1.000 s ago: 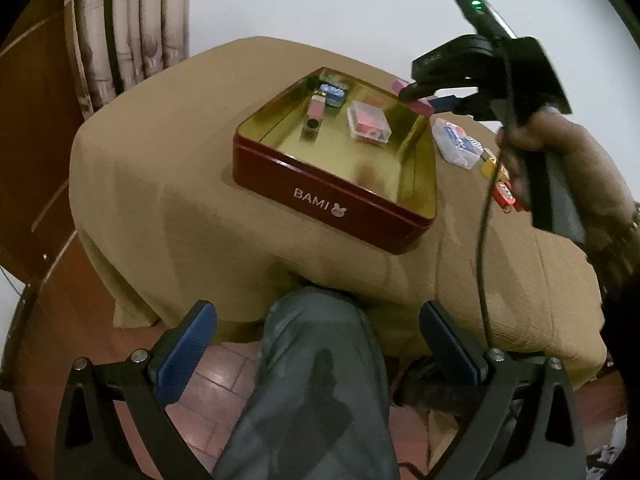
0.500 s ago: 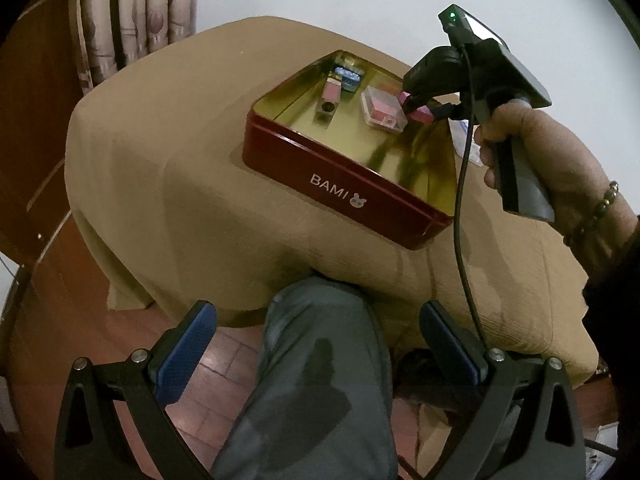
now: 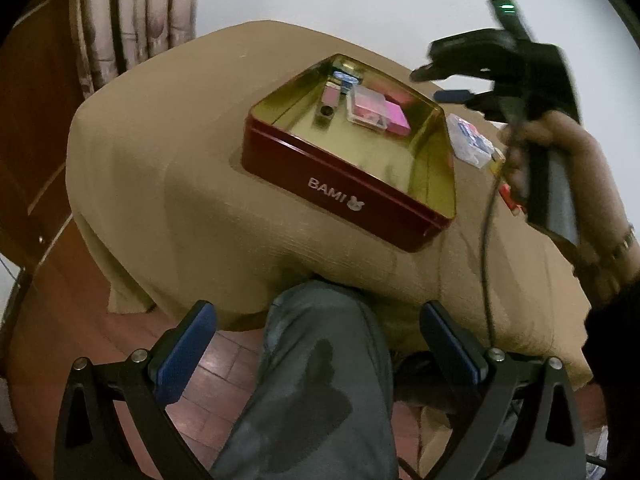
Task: Organize rigid objects
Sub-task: 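Grasp the pink block with the right gripper and drop it in the tin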
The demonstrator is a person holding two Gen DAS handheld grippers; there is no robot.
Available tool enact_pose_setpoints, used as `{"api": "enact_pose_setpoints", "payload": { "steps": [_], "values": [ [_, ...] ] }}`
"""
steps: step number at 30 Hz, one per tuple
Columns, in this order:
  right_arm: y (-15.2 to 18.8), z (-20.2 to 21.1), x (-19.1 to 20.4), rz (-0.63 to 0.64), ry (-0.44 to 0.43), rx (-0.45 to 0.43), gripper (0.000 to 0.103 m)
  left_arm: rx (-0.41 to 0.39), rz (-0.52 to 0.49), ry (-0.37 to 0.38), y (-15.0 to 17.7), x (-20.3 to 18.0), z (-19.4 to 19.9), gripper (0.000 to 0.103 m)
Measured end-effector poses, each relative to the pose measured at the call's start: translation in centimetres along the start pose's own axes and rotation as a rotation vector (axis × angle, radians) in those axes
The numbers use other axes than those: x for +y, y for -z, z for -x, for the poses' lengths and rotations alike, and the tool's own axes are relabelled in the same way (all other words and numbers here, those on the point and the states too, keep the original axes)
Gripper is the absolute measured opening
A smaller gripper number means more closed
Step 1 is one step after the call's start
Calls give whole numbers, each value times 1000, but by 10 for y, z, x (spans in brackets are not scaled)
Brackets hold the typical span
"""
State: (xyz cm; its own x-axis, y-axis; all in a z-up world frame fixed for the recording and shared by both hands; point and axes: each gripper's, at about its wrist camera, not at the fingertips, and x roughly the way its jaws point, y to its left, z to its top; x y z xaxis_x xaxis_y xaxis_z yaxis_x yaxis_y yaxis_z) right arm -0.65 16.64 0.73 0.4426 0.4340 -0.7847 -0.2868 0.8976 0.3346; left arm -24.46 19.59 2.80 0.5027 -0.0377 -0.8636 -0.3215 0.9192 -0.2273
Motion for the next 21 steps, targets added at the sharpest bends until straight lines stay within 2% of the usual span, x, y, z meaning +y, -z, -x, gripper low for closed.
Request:
{"api": "enact_pose_setpoints", "payload": {
  "steps": [1,3,6,8,10,11,12,17,21],
  "values": [
    [8,18,-9,-5,-27,-53,38,-5,-11,-7,0,-2,1,100],
    [17,42,-26,2,4,-120,38,-30,-38,-17,2,-7,5,100],
    [48,79,-71,1,135,-219,38,-82,-101,-27,5,-21,12,100],
    [66,97,-109,14,261,-256,39,-99,-155,-38,9,-34,14,100],
    [84,107,-159,6,399,-236,41,-104,-202,-49,12,-45,14,100],
    [88,110,-172,-11,422,-230,41,-103,-228,-56,14,-52,13,100],
    [95,118,-204,-57,452,-221,41,-99,-263,-58,17,-61,12,100],
    [116,139,-292,-208,524,-193,41,-61,-381,-43,16,-104,3,100],
    [131,142,-338,-282,550,-183,41,-14,-395,21,-2,-141,-8,100]
  ]
}}
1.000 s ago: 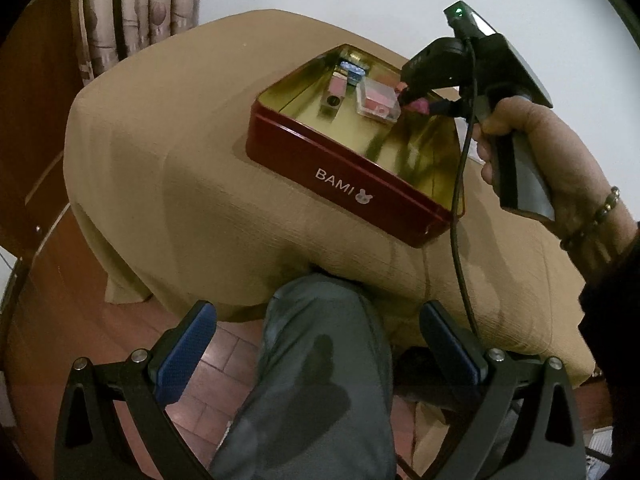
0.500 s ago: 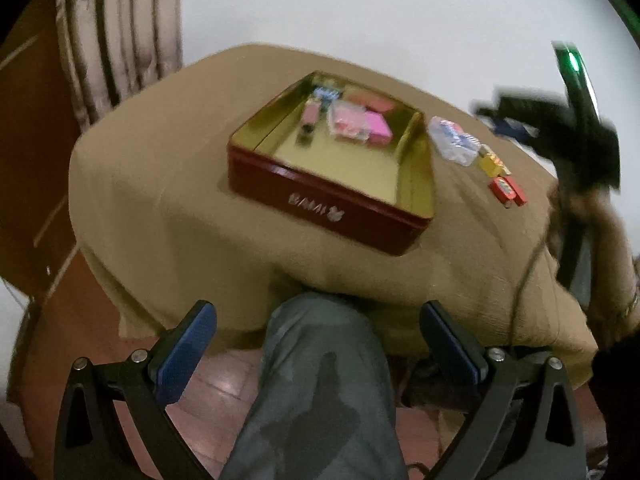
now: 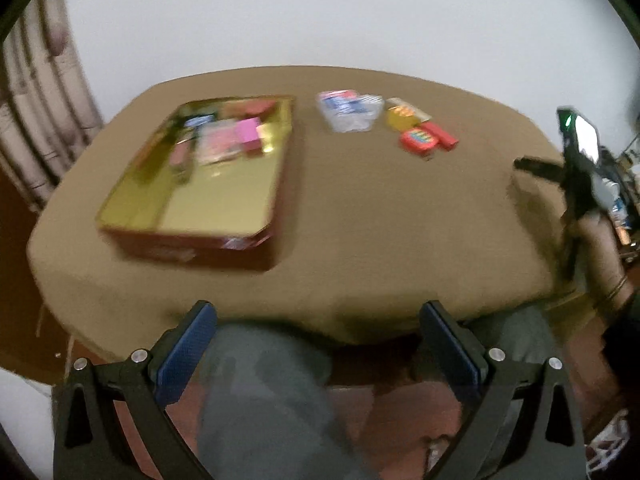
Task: Organize rigid objects
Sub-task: 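Grasp the pink block with the right gripper and drop it in the tin, then grasp the red tape measure with the left gripper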
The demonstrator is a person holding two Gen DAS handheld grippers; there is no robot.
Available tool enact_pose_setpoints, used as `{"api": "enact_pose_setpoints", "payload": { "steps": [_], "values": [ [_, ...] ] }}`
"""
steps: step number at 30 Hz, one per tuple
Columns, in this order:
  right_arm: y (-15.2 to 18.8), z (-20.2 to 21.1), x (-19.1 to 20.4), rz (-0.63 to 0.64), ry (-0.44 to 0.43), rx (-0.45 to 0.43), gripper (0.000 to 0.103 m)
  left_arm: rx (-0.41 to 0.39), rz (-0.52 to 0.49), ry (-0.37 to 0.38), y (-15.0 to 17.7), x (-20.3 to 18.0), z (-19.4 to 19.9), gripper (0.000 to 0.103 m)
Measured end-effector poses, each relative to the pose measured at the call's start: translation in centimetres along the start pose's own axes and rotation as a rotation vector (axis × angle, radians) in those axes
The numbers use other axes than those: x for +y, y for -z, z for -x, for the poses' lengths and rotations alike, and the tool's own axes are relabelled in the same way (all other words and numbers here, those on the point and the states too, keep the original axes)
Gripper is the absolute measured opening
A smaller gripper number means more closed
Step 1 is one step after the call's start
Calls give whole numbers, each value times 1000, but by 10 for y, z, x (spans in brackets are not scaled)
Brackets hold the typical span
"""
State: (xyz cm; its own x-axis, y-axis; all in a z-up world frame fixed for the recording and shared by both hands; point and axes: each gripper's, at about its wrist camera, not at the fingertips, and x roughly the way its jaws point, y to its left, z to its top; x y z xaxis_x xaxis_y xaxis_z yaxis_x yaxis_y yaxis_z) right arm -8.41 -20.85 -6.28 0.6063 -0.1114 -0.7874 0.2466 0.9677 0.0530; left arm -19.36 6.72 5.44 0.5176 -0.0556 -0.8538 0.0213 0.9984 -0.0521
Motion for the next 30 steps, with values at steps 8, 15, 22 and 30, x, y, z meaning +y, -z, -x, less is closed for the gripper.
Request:
{"api": "enact_pose_setpoints", "payload": {
  "steps": [8,15,22,30],
  "values": [
    [7,-10,-24,-66,-80,-15,53,78,87,66,-83,-43,-54,100],
    [8,-17,-32,-110,-144,-29,55,51,-39,60,-145,-100,-113,100],
    [9,-18,-43,-128,-221,-42,55,122,-129,65,-169,-121,-163,100],
    [12,-9,-40,-140,-230,-54,55,144,-201,36,-178,-127,-191,100]
  ]
}}
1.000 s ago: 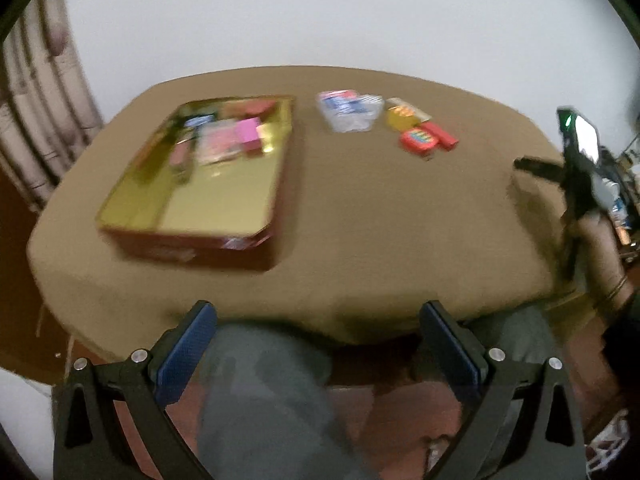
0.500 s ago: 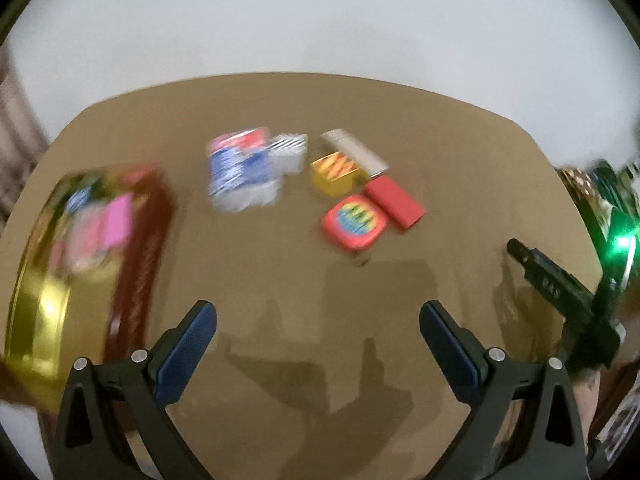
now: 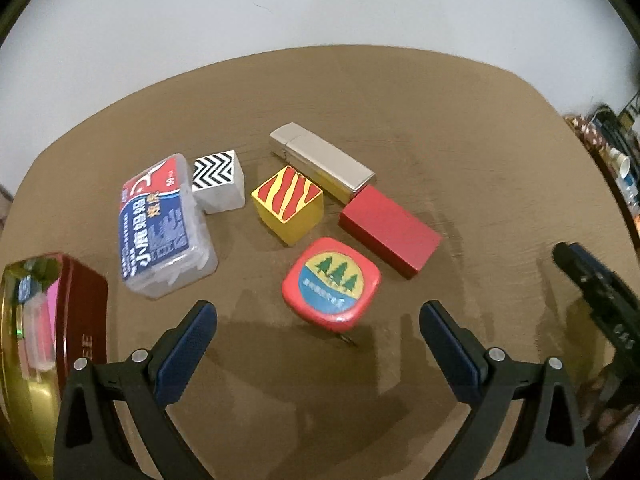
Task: Organize rigid objects
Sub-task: 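Grasp the red tape measure with the left gripper, then carry the tape measure into the tin and open the left gripper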
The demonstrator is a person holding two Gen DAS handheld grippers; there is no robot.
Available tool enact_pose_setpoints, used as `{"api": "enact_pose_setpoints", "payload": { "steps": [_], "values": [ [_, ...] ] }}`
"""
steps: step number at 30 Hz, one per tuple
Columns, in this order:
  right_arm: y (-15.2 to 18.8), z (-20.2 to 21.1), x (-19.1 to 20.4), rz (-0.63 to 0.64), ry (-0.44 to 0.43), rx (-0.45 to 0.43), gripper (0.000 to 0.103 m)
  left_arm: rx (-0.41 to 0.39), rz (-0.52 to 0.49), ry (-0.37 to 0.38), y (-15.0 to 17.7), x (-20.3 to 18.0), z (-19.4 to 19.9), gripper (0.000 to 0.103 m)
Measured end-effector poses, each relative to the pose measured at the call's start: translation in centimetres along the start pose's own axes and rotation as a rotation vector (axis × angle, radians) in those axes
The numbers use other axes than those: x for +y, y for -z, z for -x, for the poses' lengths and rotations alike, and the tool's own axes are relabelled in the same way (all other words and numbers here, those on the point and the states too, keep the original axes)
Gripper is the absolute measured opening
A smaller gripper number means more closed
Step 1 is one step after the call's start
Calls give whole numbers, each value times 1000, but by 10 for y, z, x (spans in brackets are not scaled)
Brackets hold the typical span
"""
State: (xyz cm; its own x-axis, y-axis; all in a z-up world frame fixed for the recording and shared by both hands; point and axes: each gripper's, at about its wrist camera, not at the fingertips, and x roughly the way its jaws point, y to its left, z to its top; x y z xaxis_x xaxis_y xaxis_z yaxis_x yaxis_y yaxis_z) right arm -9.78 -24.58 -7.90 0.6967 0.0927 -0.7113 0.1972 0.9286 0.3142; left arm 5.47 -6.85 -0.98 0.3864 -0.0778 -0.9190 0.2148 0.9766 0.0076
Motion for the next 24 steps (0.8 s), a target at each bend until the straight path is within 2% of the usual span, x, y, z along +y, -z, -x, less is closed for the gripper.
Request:
{"api": "enact_pose_setpoints", "payload": {
  "steps": [4,6,7,10,12,17,20,24],
  "values": [
    [-1,4,3,-6,0,-6,55,23,3,21,-3,2,-13,97],
    [-1,5,2,-11,-1,-10,55,28,4,13,-3,2,-20,78],
    [-1,6,2,-16,0,-13,55,28,7,25,-3,3,-22,78],
    [-2,6,0,-27,4,-19,55,-10,-8,33,-4,2,-17,49],
    [-3,6,-2,-40,10,-20,55,-7,-3,30,-7,-5,-19,48],
    [-3,5,-1,-44,14,-14,55,-15,8,66,13,-14,3,48],
    [-3,4,0,-45,15,-11,55,-31,35,106,33,-13,32,48],
    [-3,3,2,-41,21,-3,55,-73,106,118,59,21,90,49]
  ]
}}
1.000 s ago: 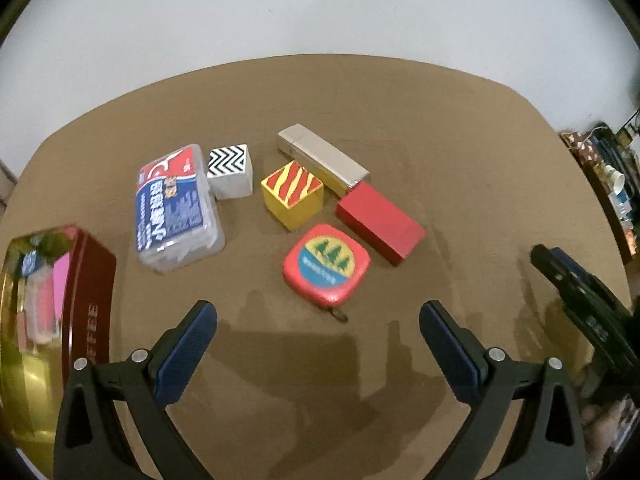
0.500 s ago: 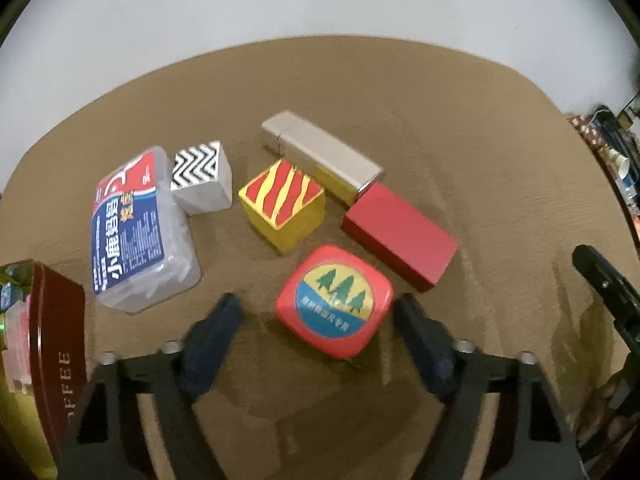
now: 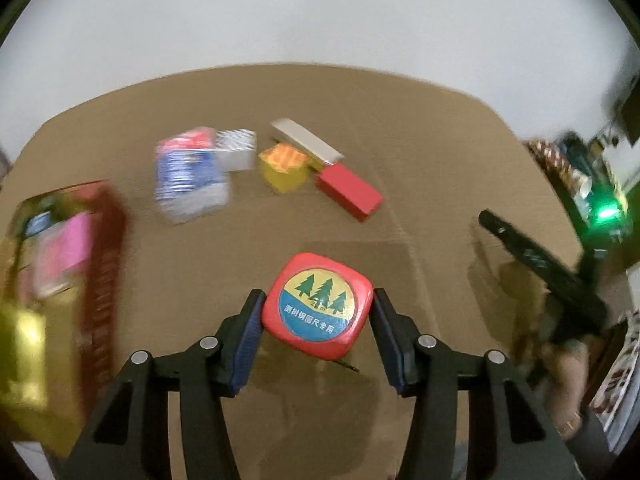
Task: Organize rigid objects
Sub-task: 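Carry the tape measure into the tin and open the left gripper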
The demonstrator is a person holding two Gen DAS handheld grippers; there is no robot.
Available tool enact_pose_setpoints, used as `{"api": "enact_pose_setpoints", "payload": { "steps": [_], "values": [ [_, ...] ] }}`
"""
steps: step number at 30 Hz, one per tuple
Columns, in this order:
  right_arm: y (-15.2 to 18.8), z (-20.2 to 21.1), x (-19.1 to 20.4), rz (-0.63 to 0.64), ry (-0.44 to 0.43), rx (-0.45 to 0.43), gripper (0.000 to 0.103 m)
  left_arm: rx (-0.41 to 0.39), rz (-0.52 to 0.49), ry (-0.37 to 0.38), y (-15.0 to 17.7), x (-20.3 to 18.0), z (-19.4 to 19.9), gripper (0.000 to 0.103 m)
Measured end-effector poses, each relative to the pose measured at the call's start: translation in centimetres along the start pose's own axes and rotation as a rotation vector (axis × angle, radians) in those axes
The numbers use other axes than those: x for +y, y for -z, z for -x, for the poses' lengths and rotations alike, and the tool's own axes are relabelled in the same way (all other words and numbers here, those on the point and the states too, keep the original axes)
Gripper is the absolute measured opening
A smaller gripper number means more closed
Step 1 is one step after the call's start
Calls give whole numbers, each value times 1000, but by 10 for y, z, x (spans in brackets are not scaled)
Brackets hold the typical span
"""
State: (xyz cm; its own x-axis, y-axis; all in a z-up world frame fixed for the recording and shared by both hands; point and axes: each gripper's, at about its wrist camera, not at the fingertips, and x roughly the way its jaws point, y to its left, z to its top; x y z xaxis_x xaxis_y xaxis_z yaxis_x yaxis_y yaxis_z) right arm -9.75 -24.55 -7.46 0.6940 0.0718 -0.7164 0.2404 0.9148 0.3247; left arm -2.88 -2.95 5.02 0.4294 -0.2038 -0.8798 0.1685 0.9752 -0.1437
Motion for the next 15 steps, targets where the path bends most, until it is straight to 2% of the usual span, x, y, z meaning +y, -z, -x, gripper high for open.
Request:
{"api": "enact_pose_setpoints", "payload": {
  "steps": [4,6,9,15],
  "values": [
    [1,-1,2,3,9,3,55,-16,67,-96,4,65,48,49],
    [1,-2,3,5,14,5,55,-2,110,-205,14,107,65,49],
    [2,-2,5,7,20,7,55,62,154,-310,18,161,62,49],
    [3,-5,8,14,30,12,55,171,171,-386,39,212,23,49]
  ]
}}
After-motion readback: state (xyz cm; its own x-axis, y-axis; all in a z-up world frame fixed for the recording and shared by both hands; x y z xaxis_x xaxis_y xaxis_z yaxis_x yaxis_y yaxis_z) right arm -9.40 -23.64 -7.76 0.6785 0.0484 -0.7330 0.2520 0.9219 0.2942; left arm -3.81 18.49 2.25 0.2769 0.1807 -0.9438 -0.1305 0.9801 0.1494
